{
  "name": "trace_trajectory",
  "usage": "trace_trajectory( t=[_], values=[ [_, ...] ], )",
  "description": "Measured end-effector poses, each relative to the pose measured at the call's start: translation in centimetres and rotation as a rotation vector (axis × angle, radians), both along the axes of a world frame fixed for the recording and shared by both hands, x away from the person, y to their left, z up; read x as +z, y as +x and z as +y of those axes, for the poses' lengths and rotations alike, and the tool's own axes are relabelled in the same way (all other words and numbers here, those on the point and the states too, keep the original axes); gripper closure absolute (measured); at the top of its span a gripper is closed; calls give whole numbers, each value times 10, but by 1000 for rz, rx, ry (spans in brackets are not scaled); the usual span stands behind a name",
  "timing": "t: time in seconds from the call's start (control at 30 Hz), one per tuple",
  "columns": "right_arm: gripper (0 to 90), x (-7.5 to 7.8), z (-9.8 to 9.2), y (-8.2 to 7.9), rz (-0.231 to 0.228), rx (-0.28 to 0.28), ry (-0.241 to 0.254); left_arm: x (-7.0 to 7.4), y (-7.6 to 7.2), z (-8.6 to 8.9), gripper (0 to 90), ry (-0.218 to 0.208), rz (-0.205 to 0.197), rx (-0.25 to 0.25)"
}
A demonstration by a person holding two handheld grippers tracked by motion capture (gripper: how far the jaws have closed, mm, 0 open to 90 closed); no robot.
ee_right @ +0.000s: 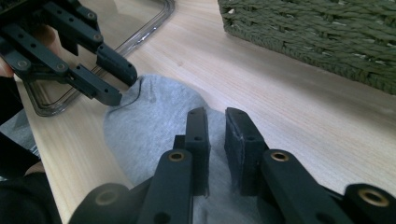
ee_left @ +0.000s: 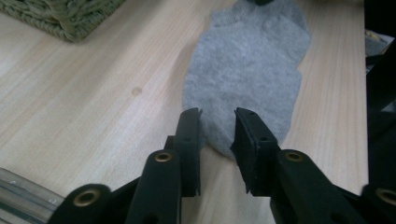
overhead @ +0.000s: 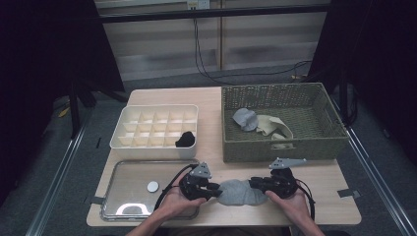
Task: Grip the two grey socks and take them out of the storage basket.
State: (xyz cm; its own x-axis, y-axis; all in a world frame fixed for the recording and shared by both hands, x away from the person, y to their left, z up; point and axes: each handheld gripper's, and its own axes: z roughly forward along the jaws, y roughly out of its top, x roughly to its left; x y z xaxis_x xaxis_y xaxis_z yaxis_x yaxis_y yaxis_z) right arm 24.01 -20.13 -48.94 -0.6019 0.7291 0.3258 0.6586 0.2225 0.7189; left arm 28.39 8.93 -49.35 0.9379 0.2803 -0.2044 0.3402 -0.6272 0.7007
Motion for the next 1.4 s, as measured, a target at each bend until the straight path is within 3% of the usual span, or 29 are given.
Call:
trace_trajectory(
  t=[0.17, 0.3, 0.4, 0.53, 0.73, 0.9, 1.07, 1.3, 1.4],
  values=[
    [677, 1, -2, 1, 4, -10, 24, 8, 1, 9, 612, -21, 32, 32],
    [641, 3, -3, 2, 1, -20, 44, 14, 3, 22, 510, -50, 55, 73],
    [608, 8, -4, 4, -12, -17, 62, 17, 7, 31, 383, -38, 74, 103],
    [582, 13, -3, 8, -27, -15, 64, 21, 9, 48, 331, -53, 79, 138],
    [587, 25, -5, 14, -61, -14, 78, 23, 7, 68, 299, -58, 49, 177],
    [601, 33, -3, 17, -73, -6, 82, 23, 3, 79, 254, -57, 72, 192],
    [593, 42, -3, 20, -92, -3, 89, 26, -1, 92, 247, -57, 59, 209],
    [581, 69, -3, 27, -126, 3, 121, 28, -2, 114, 233, -73, 18, 280],
    [576, 79, -5, 36, -136, -15, 97, 31, -1, 116, 219, -75, 2, 298]
  ],
)
